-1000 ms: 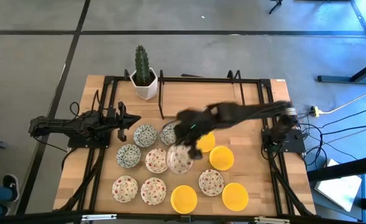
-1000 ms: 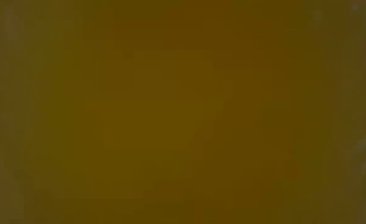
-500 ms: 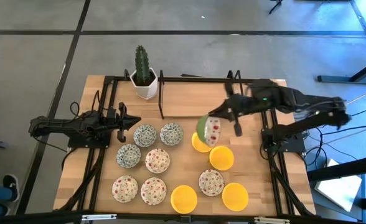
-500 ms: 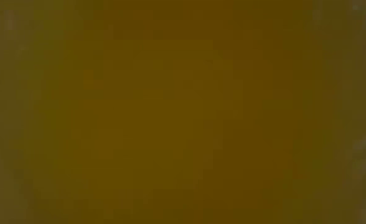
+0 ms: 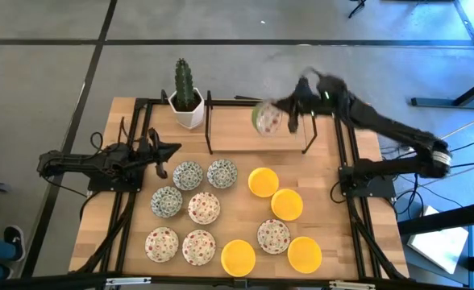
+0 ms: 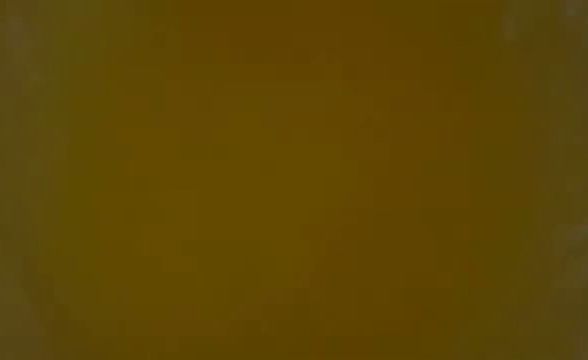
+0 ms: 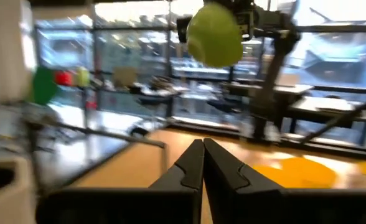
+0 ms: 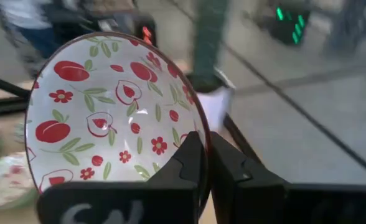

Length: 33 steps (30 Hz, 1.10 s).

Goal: Pick & Place Mini bowls
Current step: Put the green printed bowl on the shelf

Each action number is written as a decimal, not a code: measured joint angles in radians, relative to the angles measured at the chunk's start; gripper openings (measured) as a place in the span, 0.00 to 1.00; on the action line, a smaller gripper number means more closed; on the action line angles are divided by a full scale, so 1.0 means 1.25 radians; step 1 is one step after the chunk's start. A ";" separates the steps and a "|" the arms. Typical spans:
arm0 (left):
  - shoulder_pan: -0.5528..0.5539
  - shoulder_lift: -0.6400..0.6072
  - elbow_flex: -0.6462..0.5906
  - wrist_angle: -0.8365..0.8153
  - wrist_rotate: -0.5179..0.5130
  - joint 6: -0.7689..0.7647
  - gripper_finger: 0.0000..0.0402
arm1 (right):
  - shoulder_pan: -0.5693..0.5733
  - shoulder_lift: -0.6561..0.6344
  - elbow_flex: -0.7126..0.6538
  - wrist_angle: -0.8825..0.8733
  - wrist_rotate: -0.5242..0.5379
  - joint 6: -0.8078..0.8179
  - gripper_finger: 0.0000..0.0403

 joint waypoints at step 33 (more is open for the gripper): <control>0.000 0.000 0.000 0.225 -0.052 0.327 0.01 | -0.255 0.573 0.554 -0.747 -0.086 -0.245 0.03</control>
